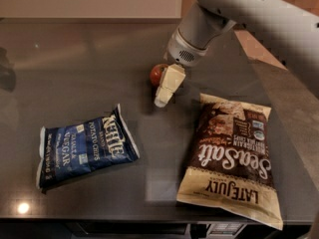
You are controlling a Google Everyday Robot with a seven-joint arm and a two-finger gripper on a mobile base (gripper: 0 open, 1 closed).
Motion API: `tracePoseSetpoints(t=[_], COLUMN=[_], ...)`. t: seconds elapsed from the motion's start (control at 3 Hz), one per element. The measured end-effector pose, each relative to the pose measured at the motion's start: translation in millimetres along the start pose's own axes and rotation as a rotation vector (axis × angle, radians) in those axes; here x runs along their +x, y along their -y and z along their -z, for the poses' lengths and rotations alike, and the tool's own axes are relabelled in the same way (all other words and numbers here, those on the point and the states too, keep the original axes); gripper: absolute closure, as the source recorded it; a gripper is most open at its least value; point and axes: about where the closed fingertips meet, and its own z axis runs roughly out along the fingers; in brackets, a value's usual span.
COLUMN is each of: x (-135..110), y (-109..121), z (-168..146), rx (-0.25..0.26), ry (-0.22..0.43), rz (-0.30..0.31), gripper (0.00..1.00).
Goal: Move apple near blue chip bag
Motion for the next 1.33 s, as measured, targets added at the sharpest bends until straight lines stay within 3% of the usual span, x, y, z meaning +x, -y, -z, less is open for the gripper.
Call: tracePoseSetpoints(t=[0.67, 1.0, 1.33], x=[2, 11, 14], y=[20, 39, 40], z=[-16, -21, -16], rx=[0.005, 0.004, 0.001], ry=[-0.026, -0.05, -0.044], rz=[-0.007, -0.024, -0.025], gripper=[0.0, 0.5, 0.73])
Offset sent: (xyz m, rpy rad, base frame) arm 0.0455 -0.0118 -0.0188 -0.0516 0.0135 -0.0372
